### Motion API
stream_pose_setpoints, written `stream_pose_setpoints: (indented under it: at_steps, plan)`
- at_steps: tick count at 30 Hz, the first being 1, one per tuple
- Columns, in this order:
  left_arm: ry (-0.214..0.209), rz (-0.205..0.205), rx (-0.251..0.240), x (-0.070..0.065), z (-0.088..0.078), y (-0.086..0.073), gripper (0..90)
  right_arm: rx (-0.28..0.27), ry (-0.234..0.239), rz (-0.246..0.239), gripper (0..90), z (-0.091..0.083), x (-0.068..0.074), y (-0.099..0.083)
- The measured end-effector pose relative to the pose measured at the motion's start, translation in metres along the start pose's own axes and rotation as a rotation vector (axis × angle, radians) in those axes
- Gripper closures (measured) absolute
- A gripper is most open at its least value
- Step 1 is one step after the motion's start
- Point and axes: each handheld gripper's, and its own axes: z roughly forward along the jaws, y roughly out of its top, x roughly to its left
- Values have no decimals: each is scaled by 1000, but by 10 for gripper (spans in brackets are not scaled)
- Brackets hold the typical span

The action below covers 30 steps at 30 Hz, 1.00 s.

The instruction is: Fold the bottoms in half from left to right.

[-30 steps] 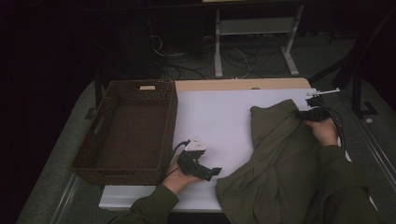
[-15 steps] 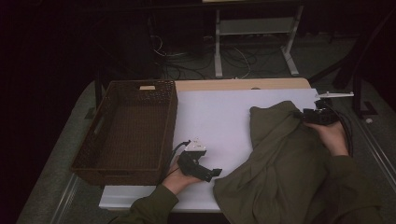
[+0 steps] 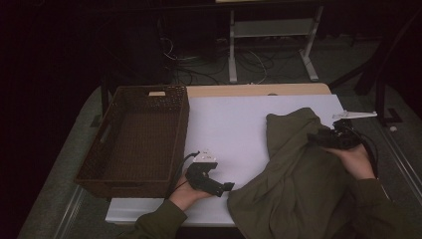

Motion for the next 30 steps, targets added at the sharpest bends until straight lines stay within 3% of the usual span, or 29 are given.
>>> stream_pose_setpoints:
  at_steps: [8, 13, 15, 20, 24, 27, 30]
  plan:
    - [8, 5, -15, -2, 0, 0, 2, 15, 55, -45, 419, -9, 28, -16]
    - [8, 19, -17, -3, 1, 1, 2, 8, 92, -75, 401, -5, 43, -13]
    - [6, 21, -12, -3, 2, 0, 2, 6, 102, -67, 388, -2, 48, -12]
    - [6, 17, -6, 0, 4, 0, 2, 8, 40, -38, 359, 4, 56, -9]
    - [8, 17, -7, -1, 3, 0, 2, 22, -7, 9, 328, 11, 50, -12]
    - [8, 20, -1, -2, 4, 0, 2, 54, -15, 27, 335, 18, 46, -18]
    - [8, 20, -2, -2, 4, 0, 2, 84, -10, 45, 410, 23, 43, -24]
